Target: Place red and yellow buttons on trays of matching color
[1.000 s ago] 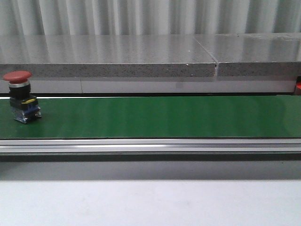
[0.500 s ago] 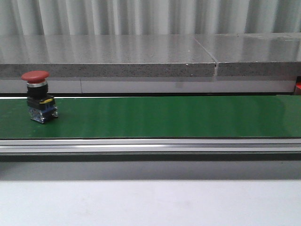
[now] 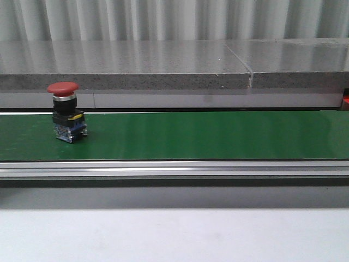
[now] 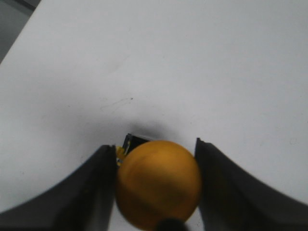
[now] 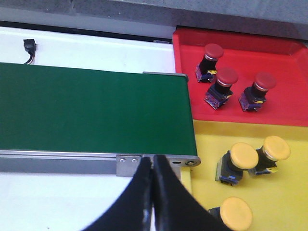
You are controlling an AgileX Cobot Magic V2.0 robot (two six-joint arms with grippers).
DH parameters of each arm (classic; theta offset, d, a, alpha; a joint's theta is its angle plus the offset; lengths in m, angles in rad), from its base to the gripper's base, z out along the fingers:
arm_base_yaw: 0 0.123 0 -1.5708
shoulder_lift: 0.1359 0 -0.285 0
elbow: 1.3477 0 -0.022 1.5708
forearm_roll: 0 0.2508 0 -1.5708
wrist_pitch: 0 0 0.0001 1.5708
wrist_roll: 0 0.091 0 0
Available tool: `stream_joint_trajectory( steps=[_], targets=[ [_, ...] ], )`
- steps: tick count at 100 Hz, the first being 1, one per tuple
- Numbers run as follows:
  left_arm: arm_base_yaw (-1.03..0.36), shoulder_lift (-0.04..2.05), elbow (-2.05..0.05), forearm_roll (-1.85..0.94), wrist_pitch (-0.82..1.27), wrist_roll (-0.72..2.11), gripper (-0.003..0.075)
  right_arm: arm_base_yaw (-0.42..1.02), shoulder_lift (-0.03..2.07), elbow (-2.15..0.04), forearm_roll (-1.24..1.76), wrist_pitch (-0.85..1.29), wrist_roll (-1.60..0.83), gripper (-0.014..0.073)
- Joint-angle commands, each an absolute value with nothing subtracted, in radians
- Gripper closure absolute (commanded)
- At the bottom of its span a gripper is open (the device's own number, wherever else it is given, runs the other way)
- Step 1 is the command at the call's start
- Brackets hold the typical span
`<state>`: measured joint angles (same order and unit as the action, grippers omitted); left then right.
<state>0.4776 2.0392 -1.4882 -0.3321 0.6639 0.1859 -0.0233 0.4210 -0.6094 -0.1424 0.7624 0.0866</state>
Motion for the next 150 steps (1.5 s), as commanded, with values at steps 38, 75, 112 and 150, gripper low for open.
stream_joint_trajectory(
  steps=[38, 75, 112, 150],
  targets=[
    [0.449, 1.875, -1.52, -0.389, 0.668, 0.174, 0.074, -0.02, 0.424, -0.631, -0.152, 0.695, 0.08, 0.0664],
    [0.304, 1.611, -1.491, -0.362, 0.785, 0.205, 0.074, -0.02, 0.424, -0.631, -0.152, 0.695, 0.08, 0.0664],
    [0.218, 1.439, -1.27, -0.362, 0.785, 0.225, 0.074, -0.02, 0.424, -0.631, -0.152, 0.695, 0.08, 0.0664],
    [0.216, 1.443, -1.119, -0.366, 0.667, 0.225, 0.074, -0.02, 0.424, -0.631, -0.152, 0.695, 0.08, 0.0664]
  ],
)
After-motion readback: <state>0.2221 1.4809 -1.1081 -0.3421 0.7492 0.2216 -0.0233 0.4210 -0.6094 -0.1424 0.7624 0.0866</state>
